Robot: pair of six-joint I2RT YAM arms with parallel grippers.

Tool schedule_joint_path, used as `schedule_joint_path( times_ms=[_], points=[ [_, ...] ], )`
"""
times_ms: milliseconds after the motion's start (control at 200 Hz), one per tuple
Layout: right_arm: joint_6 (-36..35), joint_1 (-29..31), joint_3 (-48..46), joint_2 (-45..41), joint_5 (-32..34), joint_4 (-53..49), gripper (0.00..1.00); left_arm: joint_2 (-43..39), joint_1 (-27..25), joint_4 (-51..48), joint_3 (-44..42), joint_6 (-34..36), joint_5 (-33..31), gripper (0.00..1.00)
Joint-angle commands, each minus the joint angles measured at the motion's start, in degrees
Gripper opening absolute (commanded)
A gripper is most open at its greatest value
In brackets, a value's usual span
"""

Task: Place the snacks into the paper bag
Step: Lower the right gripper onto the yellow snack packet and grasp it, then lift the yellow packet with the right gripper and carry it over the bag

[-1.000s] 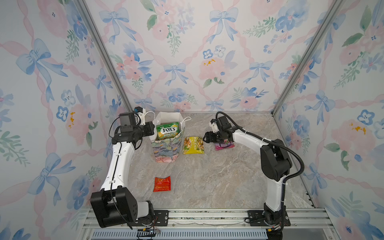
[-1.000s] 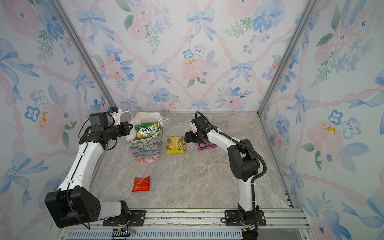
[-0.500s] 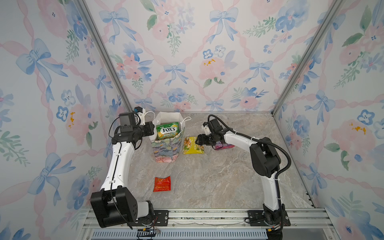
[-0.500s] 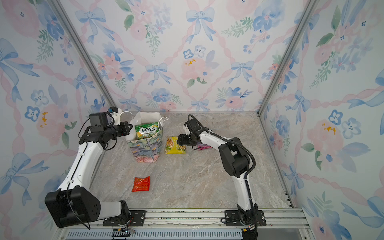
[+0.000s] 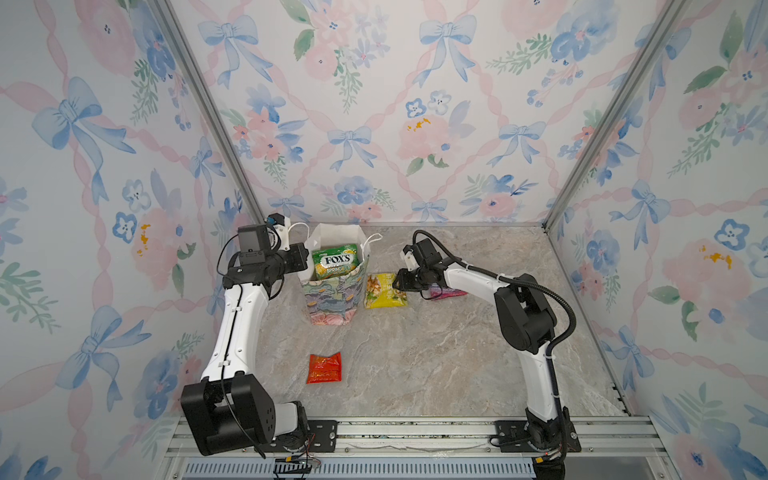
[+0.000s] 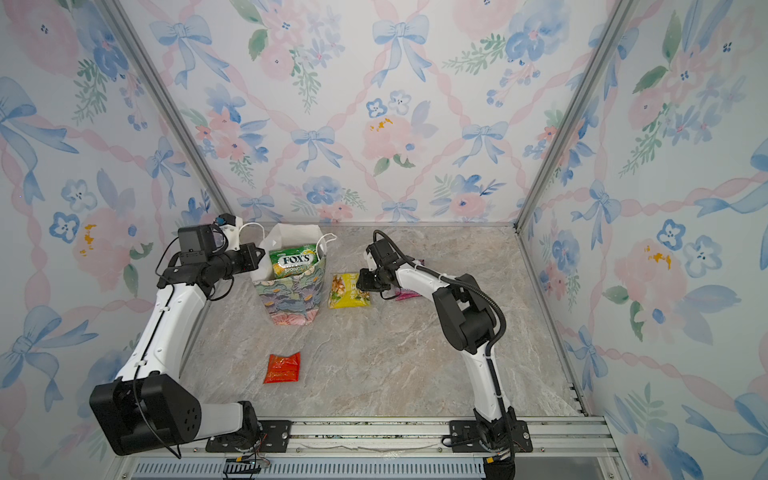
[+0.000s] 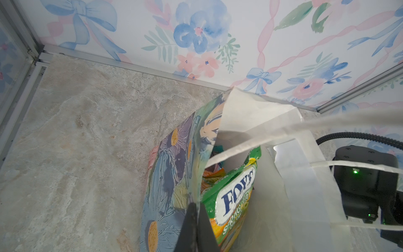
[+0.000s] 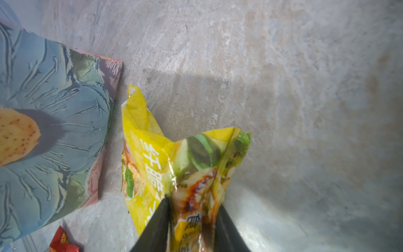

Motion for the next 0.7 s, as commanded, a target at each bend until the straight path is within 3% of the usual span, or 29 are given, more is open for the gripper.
schedule_joint_path(
  times_ms=[0,120,270,695],
  points=[
    [-0.17,0.46,0.08,-0.46,-0.42,0.7,0.23,-0.29,0.73,1.07,-0.66,-0.45,0.85,0.0],
    [-0.68,0.39,-0.63,-1.81,-0.2,0.96,0.09,-0.35,0.78,1.01,-0.61,-0.51,0.92,0.0],
    [-1.73,0.34,-1.3,-4.22,0.66,0.84,0.0,-0.41,0.85,1.04,-0.61,-0.51,1.02,0.0],
    [-6.71,0.45,-1.52,-15.96,5.07,-2.27,0.0,-0.2,0.94,1.04,-0.57,-0.6,1.24,0.0]
  ],
)
